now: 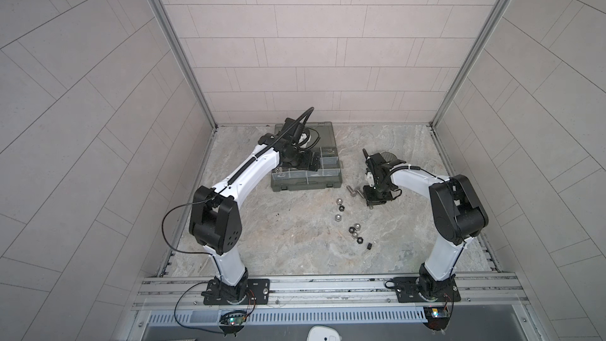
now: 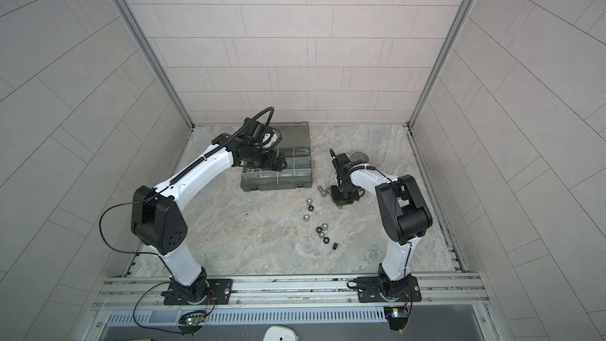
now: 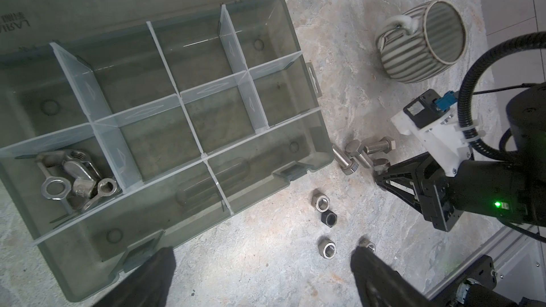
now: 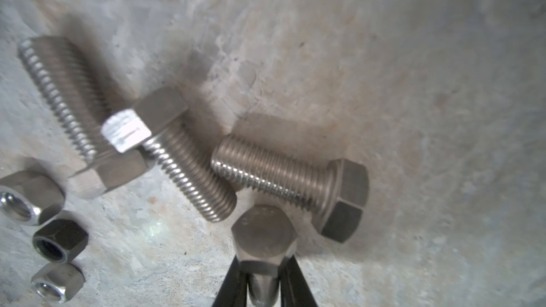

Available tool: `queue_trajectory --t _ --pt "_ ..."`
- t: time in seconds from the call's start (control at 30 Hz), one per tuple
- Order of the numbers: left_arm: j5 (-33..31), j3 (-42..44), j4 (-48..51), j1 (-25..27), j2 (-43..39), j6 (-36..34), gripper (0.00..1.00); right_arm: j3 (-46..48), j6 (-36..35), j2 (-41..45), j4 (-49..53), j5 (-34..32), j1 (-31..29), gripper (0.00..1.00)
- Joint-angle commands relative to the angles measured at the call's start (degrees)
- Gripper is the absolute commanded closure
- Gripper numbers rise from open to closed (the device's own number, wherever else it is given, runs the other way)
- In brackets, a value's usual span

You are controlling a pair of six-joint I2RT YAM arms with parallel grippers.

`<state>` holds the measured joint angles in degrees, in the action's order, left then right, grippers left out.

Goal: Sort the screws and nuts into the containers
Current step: 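Lift the hex bolt with the right gripper and carry it over the box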

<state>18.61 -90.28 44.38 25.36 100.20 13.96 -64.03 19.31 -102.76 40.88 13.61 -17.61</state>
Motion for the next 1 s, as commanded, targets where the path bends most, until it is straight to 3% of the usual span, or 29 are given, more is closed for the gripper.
queue_trajectory --t 0.0,0.27,0.6,0.97 --pt "-0.5 0.6 1.5 -0.3 -1.9 -1.1 0.0 0.8 0.6 -0.3 0.5 0.0 -0.2 0.78" --pt "-0.2 -0.1 2.7 -1.3 -2.0 -2.2 0.0 -1.4 0.4 0.0 3.8 -1.1 -0.5 0.89" --pt "0.1 0.5 4.0 -3.6 -2.4 -2.7 0.0 -12.6 1.1 3.0 11.6 1.1 -2.5 0.89" --pt "-0.5 -0.5 4.6 -3.7 -2.2 -3.0 0.0 -30.2 4.2 -7.3 9.7 7.3 -3.3 0.89"
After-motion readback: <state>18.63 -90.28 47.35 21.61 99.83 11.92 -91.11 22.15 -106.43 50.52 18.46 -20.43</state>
